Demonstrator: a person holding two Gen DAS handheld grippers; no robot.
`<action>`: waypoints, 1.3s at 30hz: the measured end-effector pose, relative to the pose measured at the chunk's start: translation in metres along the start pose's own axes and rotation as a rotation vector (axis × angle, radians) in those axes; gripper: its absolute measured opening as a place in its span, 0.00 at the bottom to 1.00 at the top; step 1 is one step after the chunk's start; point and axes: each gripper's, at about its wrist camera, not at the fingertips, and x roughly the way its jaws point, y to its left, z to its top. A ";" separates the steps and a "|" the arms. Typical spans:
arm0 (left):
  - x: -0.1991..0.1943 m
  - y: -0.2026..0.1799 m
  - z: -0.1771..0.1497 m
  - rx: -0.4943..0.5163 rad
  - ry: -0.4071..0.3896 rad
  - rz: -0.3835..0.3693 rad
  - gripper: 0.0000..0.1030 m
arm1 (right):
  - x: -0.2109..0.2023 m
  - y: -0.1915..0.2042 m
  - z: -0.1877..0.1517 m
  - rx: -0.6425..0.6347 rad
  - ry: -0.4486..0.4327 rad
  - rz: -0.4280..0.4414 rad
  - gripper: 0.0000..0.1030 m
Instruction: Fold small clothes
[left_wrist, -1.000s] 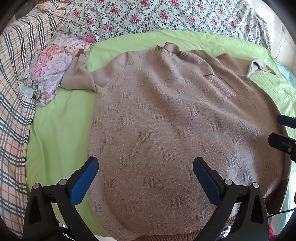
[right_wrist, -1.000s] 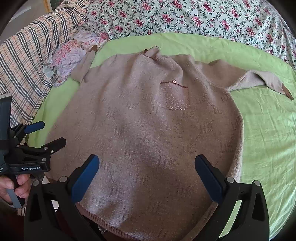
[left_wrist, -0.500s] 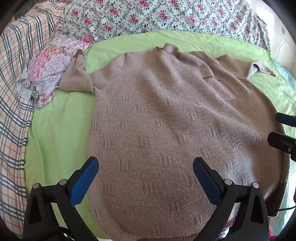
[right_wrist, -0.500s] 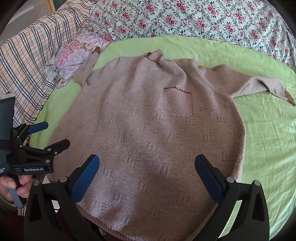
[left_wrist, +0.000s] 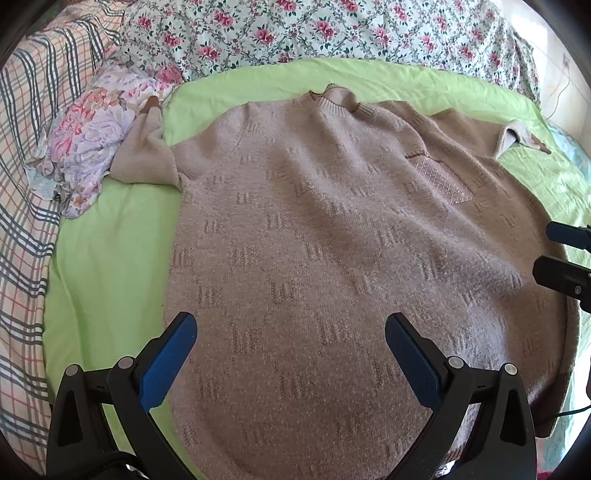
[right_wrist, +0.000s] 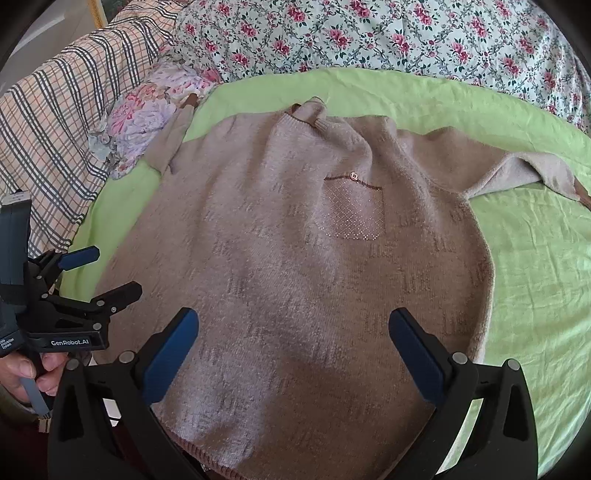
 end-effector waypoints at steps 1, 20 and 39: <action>0.002 0.001 0.001 -0.003 0.006 -0.008 0.99 | 0.002 -0.002 0.002 0.000 0.012 -0.003 0.99; 0.046 0.036 0.084 0.083 -0.069 -0.034 0.99 | 0.042 -0.052 0.077 0.004 0.014 0.032 0.92; 0.175 0.108 0.288 0.194 -0.106 -0.236 0.99 | 0.161 -0.161 0.234 -0.036 0.058 0.039 0.73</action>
